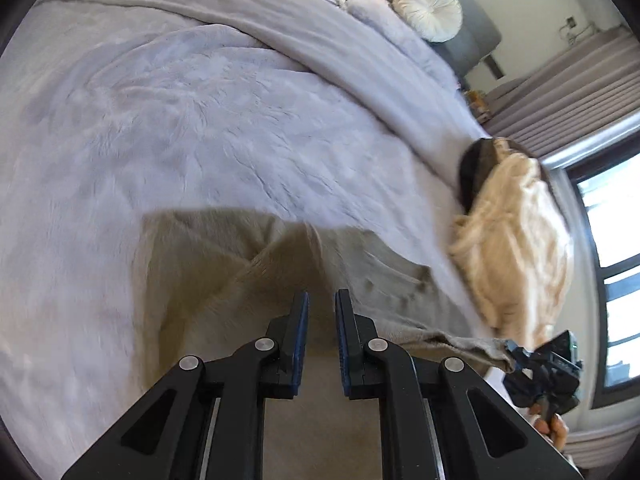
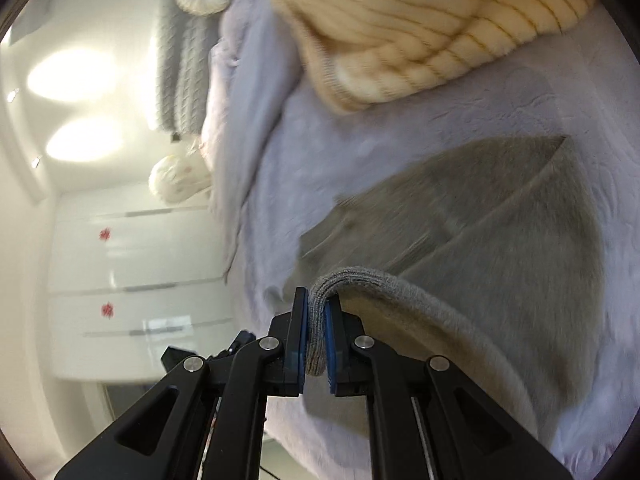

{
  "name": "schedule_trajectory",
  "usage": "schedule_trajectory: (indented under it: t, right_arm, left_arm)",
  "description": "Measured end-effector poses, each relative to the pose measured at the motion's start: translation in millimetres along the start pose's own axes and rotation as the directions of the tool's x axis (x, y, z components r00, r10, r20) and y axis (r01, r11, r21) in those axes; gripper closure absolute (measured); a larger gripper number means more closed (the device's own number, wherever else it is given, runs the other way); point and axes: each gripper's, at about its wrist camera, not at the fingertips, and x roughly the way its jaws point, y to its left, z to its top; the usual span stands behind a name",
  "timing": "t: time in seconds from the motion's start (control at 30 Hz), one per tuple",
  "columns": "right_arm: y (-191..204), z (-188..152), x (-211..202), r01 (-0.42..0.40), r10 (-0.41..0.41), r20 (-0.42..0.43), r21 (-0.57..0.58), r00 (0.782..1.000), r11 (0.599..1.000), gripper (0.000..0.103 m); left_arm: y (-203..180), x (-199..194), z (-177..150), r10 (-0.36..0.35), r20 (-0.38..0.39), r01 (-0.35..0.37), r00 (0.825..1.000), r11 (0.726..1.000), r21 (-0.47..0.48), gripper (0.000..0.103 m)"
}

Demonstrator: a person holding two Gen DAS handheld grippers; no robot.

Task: Fold small clothes

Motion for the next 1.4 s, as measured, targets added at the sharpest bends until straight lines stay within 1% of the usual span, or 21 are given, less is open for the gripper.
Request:
schedule_trajectory:
  t: [0.07, 0.1, 0.13, 0.17, 0.23, 0.27, 0.3, 0.47, 0.6, 0.63, 0.7, 0.77, 0.8, 0.83, 0.87, 0.9, 1.0, 1.17, 1.27, 1.33, 1.4]
  right_arm:
    - [-11.2, 8.7, 8.8, 0.020, -0.021, 0.014, 0.047, 1.000, 0.999, 0.090]
    - [-15.7, 12.1, 12.5, 0.038, -0.040, 0.019, 0.074, 0.999, 0.997, 0.090]
    - [-18.2, 14.3, 14.3, 0.048, -0.051, 0.023, 0.097, 0.998, 0.994, 0.090]
    - [-18.8, 15.2, 14.1, 0.049, -0.053, 0.027, 0.107, 0.998, 0.993, 0.086]
    - [-14.5, 15.4, 6.7, 0.074, -0.078, 0.047, 0.094, 0.996, 0.993, 0.069]
    - [-10.1, 15.7, 1.4, 0.104, -0.109, 0.063, 0.072, 0.992, 0.992, 0.049]
    - [-4.4, 17.4, -4.7, 0.139, -0.142, 0.087, 0.037, 0.986, 0.990, 0.040]
    - [6.9, 29.2, -14.3, 0.326, -0.317, 0.109, -0.082, 0.942, 0.942, 0.040]
    - [12.8, 22.7, -11.1, 0.378, -0.362, 0.129, -0.135, 0.923, 0.916, 0.040]
    - [16.8, 19.6, -9.9, 0.386, -0.367, 0.133, -0.165, 0.920, 0.908, 0.046]
    - [24.9, 13.0, -2.2, 0.401, -0.384, 0.115, -0.239, 0.916, 0.884, 0.078]
    - [25.2, 10.6, 9.6, 0.418, -0.412, 0.080, -0.271, 0.908, 0.867, 0.082]
    - [20.4, 7.3, 14.4, 0.449, -0.448, 0.069, -0.277, 0.891, 0.850, 0.082]
    - [13.5, 3.5, 17.3, 0.480, -0.482, 0.064, -0.277, 0.874, 0.832, 0.082]
    - [6.9, 4.2, 20.7, 0.509, -0.512, 0.065, -0.275, 0.856, 0.816, 0.088]
    - [0.6, 6.0, 21.9, 0.519, -0.521, 0.068, -0.265, 0.851, 0.813, 0.095]
    - [-16.6, 11.6, 4.8, 0.477, -0.472, 0.075, -0.168, 0.879, 0.862, 0.101]
    - [-10.3, 4.7, -20.1, 0.490, -0.480, 0.096, -0.145, 0.872, 0.860, 0.095]
    - [-1.9, -16.9, -32.5, 0.445, -0.439, 0.072, -0.152, 0.896, 0.883, 0.092]
    - [-1.7, -40.8, -39.0, 0.385, -0.385, 0.030, -0.140, 0.922, 0.912, 0.078]
    - [-3.0, -66.7, -35.6, 0.350, -0.355, -0.016, -0.132, 0.935, 0.928, 0.041]
  left_arm:
    - [4.2, 14.3, 8.8, 0.052, -0.005, -0.052, 0.999, 0.999, 0.003, 0.087]
    - [7.4, 22.0, 12.8, 0.086, -0.024, -0.086, 0.996, 0.996, 0.002, 0.080]
    - [9.8, 26.6, 15.4, 0.113, -0.038, -0.113, 0.993, 0.994, 0.000, 0.070]
    - [14.0, 28.6, 18.3, 0.147, -0.041, -0.148, 0.988, 0.989, -0.005, 0.043]
    - [15.4, 20.0, 18.3, 0.167, 0.014, -0.167, 0.986, 0.986, -0.001, 0.028]
    - [13.6, 13.8, 18.1, 0.157, 0.042, -0.159, 0.987, 0.987, 0.029, 0.028]
    - [11.6, 12.9, 18.6, 0.149, 0.037, -0.151, 0.988, 0.987, 0.054, 0.027]
    - [2.2, 41.1, 17.2, 0.169, -0.072, -0.151, 0.983, 0.966, 0.211, 0.027]
    - [6.3, 75.0, 10.2, 0.233, -0.155, -0.199, 0.960, 0.958, 0.206, 0.027]
    - [6.5, 78.9, 9.6, 0.273, -0.150, -0.242, 0.950, 0.950, 0.199, 0.027]
    - [2.1, 72.2, 6.1, 0.274, -0.075, -0.257, 0.959, 0.949, 0.182, 0.027]
    - [-3.1, 68.4, 3.0, 0.269, -0.029, -0.258, 0.963, 0.946, 0.196, 0.027]
    - [-5.6, 70.9, 1.0, 0.307, -0.009, -0.297, 0.952, 0.927, 0.230, 0.027]
    - [-6.1, 77.8, -1.1, 0.377, 0.007, -0.364, 0.926, 0.890, 0.274, 0.027]
    - [-3.6, 84.8, -2.3, 0.433, 0.013, -0.417, 0.902, 0.860, 0.296, 0.027]
    - [1.9, 89.9, -2.8, 0.458, 0.009, -0.439, 0.889, 0.848, 0.297, 0.027]
    - [22.5, 87.5, 0.0, 0.405, -0.014, -0.392, 0.914, 0.892, 0.227, 0.027]
    - [34.3, 61.1, 2.4, 0.468, 0.010, -0.457, 0.884, 0.858, 0.236, 0.027]
    - [46.1, 40.4, -6.0, 0.450, -0.030, -0.432, 0.893, 0.873, 0.224, 0.027]
    - [50.9, 29.3, -11.5, 0.418, -0.069, -0.397, 0.906, 0.895, 0.203, 0.027]
    - [61.5, 17.1, -29.8, 0.367, -0.130, -0.346, 0.921, 0.925, 0.159, 0.027]
